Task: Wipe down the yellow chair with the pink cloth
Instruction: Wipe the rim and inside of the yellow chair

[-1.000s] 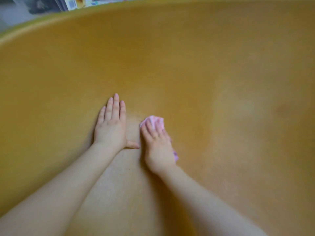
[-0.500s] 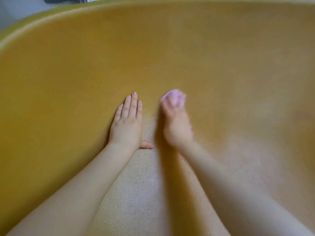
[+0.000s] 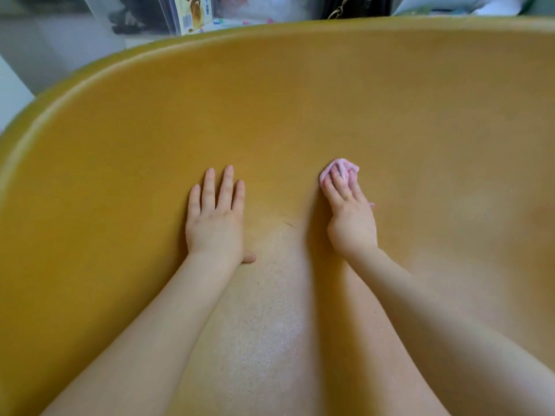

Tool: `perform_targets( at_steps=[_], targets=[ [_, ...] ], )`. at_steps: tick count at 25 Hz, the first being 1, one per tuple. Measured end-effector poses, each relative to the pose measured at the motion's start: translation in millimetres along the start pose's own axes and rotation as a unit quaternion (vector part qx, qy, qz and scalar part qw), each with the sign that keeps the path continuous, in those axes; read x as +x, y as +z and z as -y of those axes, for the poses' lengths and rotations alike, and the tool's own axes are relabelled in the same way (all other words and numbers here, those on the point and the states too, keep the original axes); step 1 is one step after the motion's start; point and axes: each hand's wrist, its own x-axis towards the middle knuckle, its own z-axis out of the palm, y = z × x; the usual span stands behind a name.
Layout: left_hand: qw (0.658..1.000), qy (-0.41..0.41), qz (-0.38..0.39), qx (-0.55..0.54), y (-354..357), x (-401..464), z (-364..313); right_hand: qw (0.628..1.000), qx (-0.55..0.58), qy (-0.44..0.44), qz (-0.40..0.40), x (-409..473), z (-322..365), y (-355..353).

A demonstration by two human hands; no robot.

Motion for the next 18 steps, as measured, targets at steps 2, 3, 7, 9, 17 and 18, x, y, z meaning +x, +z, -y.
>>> perform_targets(
  at_steps=[2, 3, 7, 9, 17, 18],
  targets=[
    [1.000, 0.005, 0.004, -0.007, -1, 0, -2, 0.994, 0.064, -0.056, 0.069, -32, 33, 16],
    [1.000, 0.011, 0.002, -0.010, 0, 0, -2, 0.986, 0.087, -0.111, 0.094, -57, 48, 26],
    [1.000, 0.023, -0.009, 0.004, 2, 1, 2, 0.959, 0.037, -0.270, 0.077, -94, 44, 40],
    [1.000, 0.021, -0.004, 0.009, 1, 2, 1, 0.964, -0.046, -0.259, 0.022, -57, 26, 33],
    [1.000, 0.019, 0.020, -0.002, -1, 1, 1, 0.992, 0.104, -0.072, -0.023, -37, 57, 47],
    [0.999, 0.036, 0.021, -0.019, -3, 0, 3, 0.988, 0.122, -0.096, -0.009, -56, 70, 52]
  ],
)
